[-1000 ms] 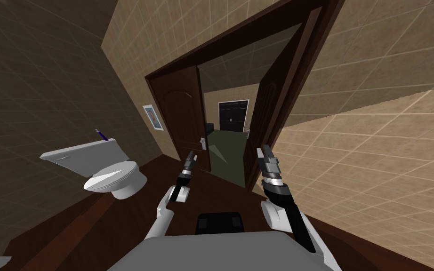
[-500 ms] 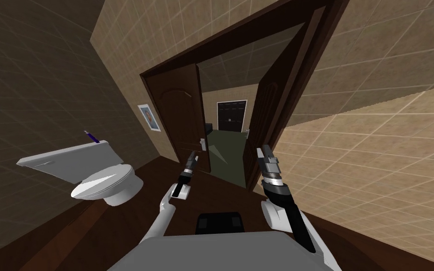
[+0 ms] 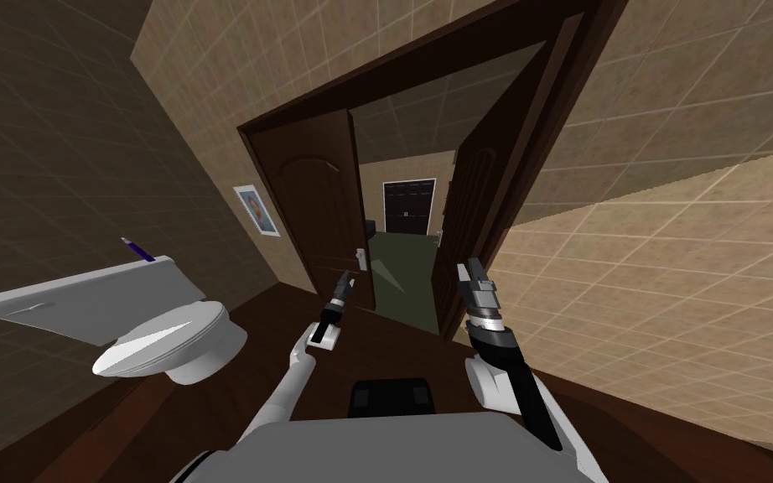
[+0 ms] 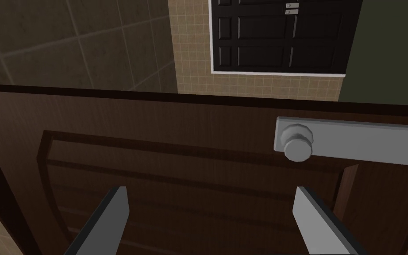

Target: Push the door open

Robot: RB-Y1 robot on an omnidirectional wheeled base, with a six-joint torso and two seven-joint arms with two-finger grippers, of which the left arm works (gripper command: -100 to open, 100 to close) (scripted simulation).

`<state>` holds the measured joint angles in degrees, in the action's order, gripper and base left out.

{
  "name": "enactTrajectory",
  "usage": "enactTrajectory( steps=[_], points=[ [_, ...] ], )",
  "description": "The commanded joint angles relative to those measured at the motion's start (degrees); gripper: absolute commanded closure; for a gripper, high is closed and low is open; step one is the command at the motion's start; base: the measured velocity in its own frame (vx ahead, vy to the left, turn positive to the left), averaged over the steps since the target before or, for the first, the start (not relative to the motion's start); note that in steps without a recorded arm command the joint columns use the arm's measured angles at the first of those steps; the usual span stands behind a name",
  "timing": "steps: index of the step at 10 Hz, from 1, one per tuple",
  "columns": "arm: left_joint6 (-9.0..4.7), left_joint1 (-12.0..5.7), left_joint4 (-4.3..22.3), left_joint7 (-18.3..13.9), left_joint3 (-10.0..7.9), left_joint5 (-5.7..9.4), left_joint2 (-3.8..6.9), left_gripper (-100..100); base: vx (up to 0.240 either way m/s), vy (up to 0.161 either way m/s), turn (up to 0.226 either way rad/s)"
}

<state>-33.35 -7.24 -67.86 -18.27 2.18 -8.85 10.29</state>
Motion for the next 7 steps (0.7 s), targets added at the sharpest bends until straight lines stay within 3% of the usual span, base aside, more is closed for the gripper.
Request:
enactTrajectory(
  steps=[1,3,4,7],
  points=[
    [-0.07,-1.1,2.2,-0.4,-0.07,-0.04,0.21,-100,0.034,0.072,-0.05],
    [0.09,-3.69,6.1,-1.3,-0.06,-0.27,0.79,-100,0.028,0.08,-0.082],
    [0.09,-3.69,6.6,-1.3,-0.06,-0.27,0.79,-100,0.026,0.069,-0.041],
    [0.32,-7.4,12.7,-2.5,-0.05,-0.6,1.6,-100,0.042,0.101,-0.078]
  ],
)
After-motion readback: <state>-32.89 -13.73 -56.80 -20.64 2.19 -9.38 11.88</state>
